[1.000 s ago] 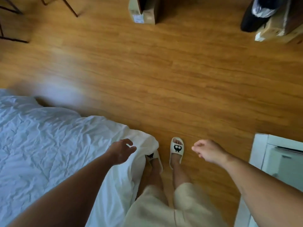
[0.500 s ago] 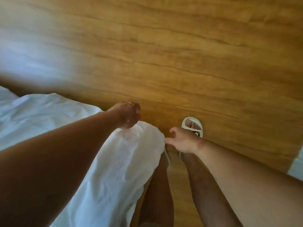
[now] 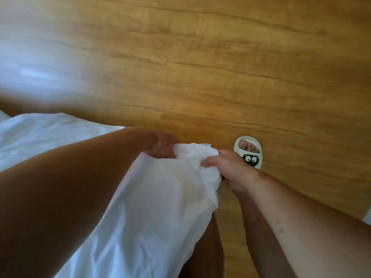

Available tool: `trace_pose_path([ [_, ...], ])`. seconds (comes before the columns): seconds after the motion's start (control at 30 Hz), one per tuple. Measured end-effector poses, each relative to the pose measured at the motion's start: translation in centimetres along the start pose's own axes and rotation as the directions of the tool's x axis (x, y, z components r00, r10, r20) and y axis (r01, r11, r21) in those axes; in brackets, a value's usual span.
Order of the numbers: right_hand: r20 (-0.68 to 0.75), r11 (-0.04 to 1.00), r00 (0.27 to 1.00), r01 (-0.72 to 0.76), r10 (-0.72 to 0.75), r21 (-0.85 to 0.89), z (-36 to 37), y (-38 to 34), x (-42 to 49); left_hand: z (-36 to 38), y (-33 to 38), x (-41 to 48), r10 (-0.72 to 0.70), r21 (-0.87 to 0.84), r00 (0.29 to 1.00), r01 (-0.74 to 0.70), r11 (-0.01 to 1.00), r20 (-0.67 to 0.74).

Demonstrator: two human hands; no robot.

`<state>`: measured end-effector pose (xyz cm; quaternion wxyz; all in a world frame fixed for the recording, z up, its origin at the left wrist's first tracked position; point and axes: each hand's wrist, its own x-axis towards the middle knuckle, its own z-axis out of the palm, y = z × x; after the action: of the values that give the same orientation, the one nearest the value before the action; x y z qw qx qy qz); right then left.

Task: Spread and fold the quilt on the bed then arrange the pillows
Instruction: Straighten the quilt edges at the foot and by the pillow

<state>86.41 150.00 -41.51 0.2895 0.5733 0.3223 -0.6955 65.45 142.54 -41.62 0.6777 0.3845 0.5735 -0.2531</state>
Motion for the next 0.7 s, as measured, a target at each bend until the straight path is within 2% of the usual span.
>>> trace_pose_path([
  [0.17, -0.040, 0.959, 0.962, 0.265, -0.270, -0.102, -0.7, -5.4, -7.9, -3.8, 1.3, -9.0, 0.050, -0.029, 0.970, -0.059, 0.998, -0.240],
  [0.27, 0.045, 0.898, 0.921, 0.389, -0.388, -0.206, 0.7, -9.1, -14.1, -4.9, 2.3, -16.8, 0.120, 0.023, 0.894, -0.122, 0.992, -0.432],
  [0.33, 0.133, 0.822, 0.885, 0.465, -0.447, -0.328, 2.4, -11.4, -19.0, -4.6, 2.4, -22.3, 0.143, 0.016, 0.803, -0.165, 0.986, -0.579],
  [0.4, 0.156, 0.702, 0.840, 0.524, -0.520, -0.483, 4.4, -13.6, -24.5, -3.3, 2.4, -28.1, 0.137, -0.007, 0.710, -0.197, 0.980, -0.690],
  [0.43, 0.176, 0.617, 0.813, 0.545, -0.556, -0.568, 5.6, -14.4, -27.3, -2.3, 2.4, -30.9, 0.118, -0.029, 0.645, -0.213, 0.977, -0.755],
  [0.5, 0.244, 0.415, 0.755, 0.565, -0.609, -0.713, 8.3, -15.3, -32.3, 0.5, 2.7, -35.8, 0.070, -0.073, 0.463, -0.284, 0.956, -0.883],
  [0.57, 0.329, 0.245, 0.682, 0.601, -0.653, -0.761, 10.7, -15.1, -36.4, 4.3, 3.0, -39.3, -0.054, -0.133, 0.266, -0.291, 0.947, -0.962],
  [0.63, 0.411, 0.151, 0.639, 0.639, -0.650, -0.754, 12.6, -14.2, -39.7, 8.6, 4.0, -42.3, -0.329, -0.348, 0.113, -0.307, 0.886, -0.938],
  [0.67, 0.449, 0.118, 0.629, 0.653, -0.635, -0.748, 13.5, -13.5, -41.2, 10.8, 4.7, -43.8, -0.504, -0.493, 0.073, -0.362, 0.791, -0.861],
  [0.7, 0.488, 0.074, 0.618, 0.662, -0.616, -0.746, 14.4, -12.6, -42.7, 13.1, 5.6, -45.4, -0.671, -0.622, 0.071, -0.459, 0.635, -0.738],
])
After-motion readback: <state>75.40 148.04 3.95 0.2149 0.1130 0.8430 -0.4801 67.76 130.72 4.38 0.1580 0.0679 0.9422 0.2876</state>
